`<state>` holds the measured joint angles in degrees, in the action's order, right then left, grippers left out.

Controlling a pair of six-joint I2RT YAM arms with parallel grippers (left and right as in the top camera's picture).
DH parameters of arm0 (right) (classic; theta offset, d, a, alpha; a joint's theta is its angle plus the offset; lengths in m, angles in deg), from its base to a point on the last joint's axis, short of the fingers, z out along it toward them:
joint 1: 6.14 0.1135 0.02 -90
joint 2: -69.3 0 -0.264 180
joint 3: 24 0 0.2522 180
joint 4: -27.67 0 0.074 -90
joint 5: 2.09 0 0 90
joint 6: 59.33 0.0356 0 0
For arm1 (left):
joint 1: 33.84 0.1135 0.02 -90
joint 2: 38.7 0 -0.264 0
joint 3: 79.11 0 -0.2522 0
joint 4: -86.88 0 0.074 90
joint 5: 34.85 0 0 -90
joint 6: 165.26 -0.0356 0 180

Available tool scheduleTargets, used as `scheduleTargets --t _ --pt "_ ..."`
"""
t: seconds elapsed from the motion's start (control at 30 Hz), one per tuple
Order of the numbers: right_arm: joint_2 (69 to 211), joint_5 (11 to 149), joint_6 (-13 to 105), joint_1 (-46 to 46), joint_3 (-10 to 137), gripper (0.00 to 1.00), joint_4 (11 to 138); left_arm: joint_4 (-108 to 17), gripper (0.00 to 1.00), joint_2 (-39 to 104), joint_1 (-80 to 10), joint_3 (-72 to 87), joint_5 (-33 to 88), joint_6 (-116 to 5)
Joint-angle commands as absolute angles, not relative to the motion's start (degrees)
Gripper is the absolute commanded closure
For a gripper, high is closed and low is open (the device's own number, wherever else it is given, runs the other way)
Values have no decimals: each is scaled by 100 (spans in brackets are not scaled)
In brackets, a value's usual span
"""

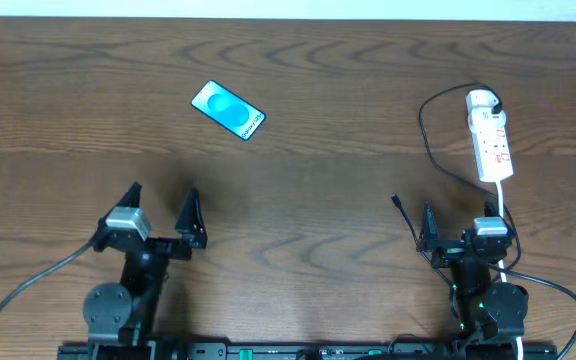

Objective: Plug charger to phone and switch on socket
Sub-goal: 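Move the left gripper forward toward the blue phone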

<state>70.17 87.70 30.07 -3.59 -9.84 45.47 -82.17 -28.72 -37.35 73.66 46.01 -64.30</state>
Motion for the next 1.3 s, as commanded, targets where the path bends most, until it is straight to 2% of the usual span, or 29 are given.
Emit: scheduleTargets --t 0.0,0.33,0.57,1.07,1.27 --pt "7006 8774 3042 -385 -993 1 4571 -8226 2 -2114 -3752 6787 4529 -6360" --pt "7006 8774 3042 -385 -993 1 4569 -8136 2 135 -3752 5355 4526 -6428" --pt "7006 8774 3042 -385 -993 1 4571 -7131 2 1442 -3752 4201 4526 -6513" --pt "7006 8774 3042 -385 -993 1 4569 -4300 2 2360 -3752 4031 4430 -6178" --pt "7006 8774 3042 -385 -993 1 4569 -3960 2 2485 -3752 4037 4046 -5975"
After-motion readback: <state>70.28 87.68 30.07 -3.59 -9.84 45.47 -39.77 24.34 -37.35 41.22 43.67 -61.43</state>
